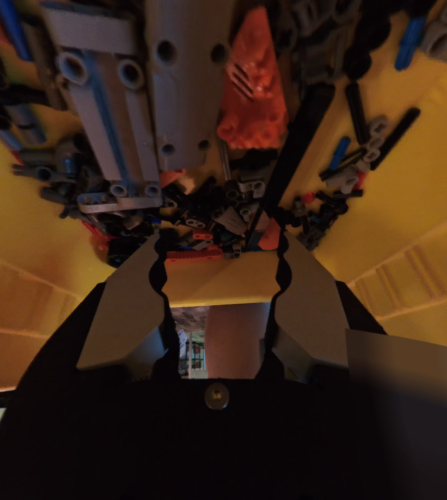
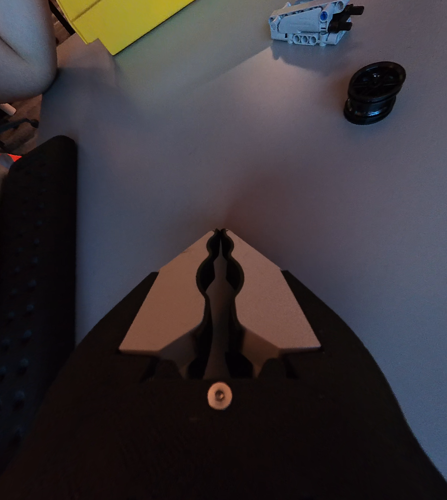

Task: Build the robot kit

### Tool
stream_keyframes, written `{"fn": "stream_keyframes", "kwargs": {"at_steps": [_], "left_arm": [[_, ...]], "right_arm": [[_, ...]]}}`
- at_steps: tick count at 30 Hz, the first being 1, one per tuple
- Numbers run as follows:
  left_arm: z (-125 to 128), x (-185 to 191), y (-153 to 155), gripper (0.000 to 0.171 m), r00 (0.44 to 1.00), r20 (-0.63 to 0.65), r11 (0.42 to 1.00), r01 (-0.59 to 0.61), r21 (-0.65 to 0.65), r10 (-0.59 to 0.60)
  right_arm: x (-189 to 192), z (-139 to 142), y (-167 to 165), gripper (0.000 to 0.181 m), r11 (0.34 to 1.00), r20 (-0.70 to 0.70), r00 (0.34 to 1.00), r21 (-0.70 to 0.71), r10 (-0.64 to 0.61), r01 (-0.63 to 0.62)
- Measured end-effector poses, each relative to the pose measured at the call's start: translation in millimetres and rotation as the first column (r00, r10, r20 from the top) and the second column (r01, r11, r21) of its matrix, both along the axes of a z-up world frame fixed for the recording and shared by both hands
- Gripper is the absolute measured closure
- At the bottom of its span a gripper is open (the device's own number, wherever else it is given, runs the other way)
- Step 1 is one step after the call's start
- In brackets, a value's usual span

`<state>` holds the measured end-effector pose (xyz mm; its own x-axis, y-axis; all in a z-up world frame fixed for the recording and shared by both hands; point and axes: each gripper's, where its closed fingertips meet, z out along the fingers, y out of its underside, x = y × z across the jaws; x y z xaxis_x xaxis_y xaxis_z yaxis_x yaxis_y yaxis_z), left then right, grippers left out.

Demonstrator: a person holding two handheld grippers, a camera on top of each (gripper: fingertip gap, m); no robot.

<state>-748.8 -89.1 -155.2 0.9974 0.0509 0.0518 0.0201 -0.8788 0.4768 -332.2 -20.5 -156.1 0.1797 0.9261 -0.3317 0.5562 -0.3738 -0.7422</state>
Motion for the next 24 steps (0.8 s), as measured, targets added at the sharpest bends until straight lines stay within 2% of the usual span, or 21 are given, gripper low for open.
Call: {"fn": "stream_keyframes", "kwargs": {"at_steps": [3, 7, 13, 18, 21, 24], "left_arm": [[0, 18, -5, 0.087, 0.993, 0.077, 0.996, 0.094, -0.011, -0.093], [-4, 21, -4, 0.087, 0.987, 0.016, 0.986, 0.163, -0.047, -0.162], [-11, 10, -3, 0.074, 0.99, -0.078, 0.99, 0.113, -0.09, -0.12], [-9, 2, 0, 0.074, 0.993, -0.093, 0.996, 0.06, -0.063, -0.066], [-4, 8, 6, 0.076, 0.998, -0.037, 0.999, 0.046, 0.004, -0.045], [-3, 17, 6, 0.071, 0.996, -0.001, 0.996, 0.093, 0.015, -0.093]], "right_arm": [[0, 0, 0, 0.181, 1.0, 0.002, 1.0, 0.003, -0.002, 0.002], [0, 0, 0, 0.181, 1.0, 0.002, 1.0, 0.002, -0.002, 0.002], [0, 0, 0, 0.181, 1.0, 0.003, 1.0, 0.011, 0.002, -0.002], [0, 0, 0, 0.18, 1.0, -0.002, 1.0, -0.002, 0.003, -0.003], [0, 0, 0, 0.18, 1.0, -0.003, 1.0, -0.004, 0.002, -0.002], [0, 0, 0, 0.181, 1.0, -0.003, 1.0, -0.005, 0.001, -0.001]]}}
